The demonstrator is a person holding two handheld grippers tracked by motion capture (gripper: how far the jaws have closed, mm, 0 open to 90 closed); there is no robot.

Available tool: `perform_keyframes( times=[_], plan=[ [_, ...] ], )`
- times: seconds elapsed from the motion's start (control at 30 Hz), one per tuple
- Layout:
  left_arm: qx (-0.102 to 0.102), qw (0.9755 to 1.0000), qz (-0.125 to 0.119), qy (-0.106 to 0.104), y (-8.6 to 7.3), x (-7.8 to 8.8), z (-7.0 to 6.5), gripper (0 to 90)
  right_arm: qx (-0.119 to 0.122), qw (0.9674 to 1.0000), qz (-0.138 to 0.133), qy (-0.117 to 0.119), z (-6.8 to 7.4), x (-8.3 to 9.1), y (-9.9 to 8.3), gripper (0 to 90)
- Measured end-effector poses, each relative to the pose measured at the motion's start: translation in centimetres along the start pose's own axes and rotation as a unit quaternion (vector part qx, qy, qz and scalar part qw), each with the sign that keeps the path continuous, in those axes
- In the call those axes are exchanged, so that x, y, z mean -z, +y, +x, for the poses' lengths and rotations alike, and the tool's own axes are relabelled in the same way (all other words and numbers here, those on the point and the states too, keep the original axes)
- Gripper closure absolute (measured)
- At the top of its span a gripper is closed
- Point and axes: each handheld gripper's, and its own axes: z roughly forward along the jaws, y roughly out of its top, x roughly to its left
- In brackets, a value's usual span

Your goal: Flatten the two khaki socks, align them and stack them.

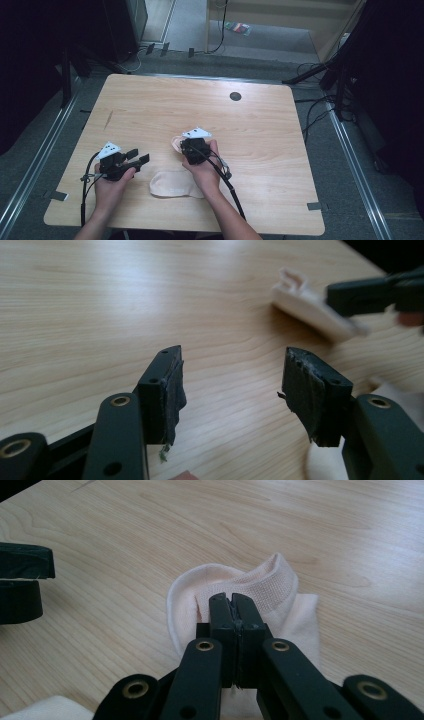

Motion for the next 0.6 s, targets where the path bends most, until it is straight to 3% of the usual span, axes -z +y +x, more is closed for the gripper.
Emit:
perform_keyframes(
  times=[0.23,0.4,0.5,0.53,0.6],
  plan=[
    [0.001,0.9989,0.019,-0.042,2.2,-2.4,-1.6,45.8,0.000,1.0000,-0.005,-0.001,0.8,-0.4,-0.1,89.9],
    [0.038,0.9967,0.041,-0.059,2.7,-4.7,-1.8,46.1,0.004,1.0000,0.000,-0.002,1.1,-0.8,-0.4,89.8],
    [0.061,0.9948,0.060,-0.056,2.8,-5.5,-1.8,48.7,0.006,1.0000,-0.001,0.002,1.4,-0.9,-0.5,89.8],
    [0.064,0.9944,0.066,-0.053,2.8,-5.7,-1.7,51.4,0.008,1.0000,-0.002,0.003,1.5,-0.9,-0.5,89.8],
    [0.067,0.9937,0.078,-0.044,2.8,-6.0,-1.7,66.8,0.006,1.0000,-0.004,0.005,1.5,-0.9,-0.5,89.8]
  ],
)
